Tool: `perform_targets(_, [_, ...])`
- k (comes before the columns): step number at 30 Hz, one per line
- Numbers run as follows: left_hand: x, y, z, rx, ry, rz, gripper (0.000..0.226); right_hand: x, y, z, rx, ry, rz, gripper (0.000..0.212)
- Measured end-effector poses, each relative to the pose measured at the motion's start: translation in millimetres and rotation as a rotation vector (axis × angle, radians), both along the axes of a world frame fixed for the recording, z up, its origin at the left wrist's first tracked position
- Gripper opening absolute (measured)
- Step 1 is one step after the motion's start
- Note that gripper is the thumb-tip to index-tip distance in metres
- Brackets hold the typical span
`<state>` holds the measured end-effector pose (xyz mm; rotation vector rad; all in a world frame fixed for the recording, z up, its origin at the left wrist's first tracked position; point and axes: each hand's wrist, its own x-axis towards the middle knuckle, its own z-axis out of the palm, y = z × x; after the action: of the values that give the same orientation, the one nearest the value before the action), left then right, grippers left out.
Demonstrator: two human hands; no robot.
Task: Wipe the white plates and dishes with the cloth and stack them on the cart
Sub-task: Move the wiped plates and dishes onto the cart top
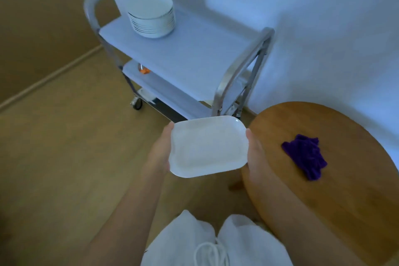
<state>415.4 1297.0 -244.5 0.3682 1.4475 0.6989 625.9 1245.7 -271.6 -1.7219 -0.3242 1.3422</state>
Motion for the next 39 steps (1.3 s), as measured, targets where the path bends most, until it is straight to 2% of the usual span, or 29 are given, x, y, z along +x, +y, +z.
perform_targets(2, [-29, 17, 6, 0.011, 0.000, 0.017, 0.042, -21, 17, 5, -0.003, -0.043, 0.065, 0.042])
perform_targets(6, [-67, 51, 14, 0.046, -0.029, -0.013, 0.049, -60, 49, 22, 0.043, -0.034, 0.116, 0.032])
perform_targets(9, [-83, 78, 20, 0.066, -0.071, -0.029, 0.048, -78, 76, 32, 0.056, -0.035, 0.118, 0.031])
perform_targets(13, [-91, 120, 27, 0.100, -0.094, -0.075, 0.034, -87, 121, 37, 0.076, -0.030, 0.086, 0.029])
perform_targets(19, [-86, 219, 33, 0.147, -0.065, -0.188, 0.042, -87, 203, 39, 0.068, -0.046, 0.040, 0.026])
perform_targets(22, [-76, 264, 36, 0.129, -0.042, -0.232, 0.047, -80, 238, 36, 0.059, -0.123, 0.044, 0.027])
perform_targets(27, [-53, 318, 35, 0.039, 0.055, -0.168, 0.056, -65, 277, 38, 0.096, -0.115, -0.045, 0.024])
perform_targets(33, [-18, 369, 24, 0.006, 0.147, -0.263, 0.056, -47, 309, 28, 0.004, -0.062, -0.215, 0.024])
perform_targets(39, [17, 426, 9, 0.060, 0.189, -0.404, 0.052, -33, 342, 15, -0.052, 0.017, -0.427, 0.027])
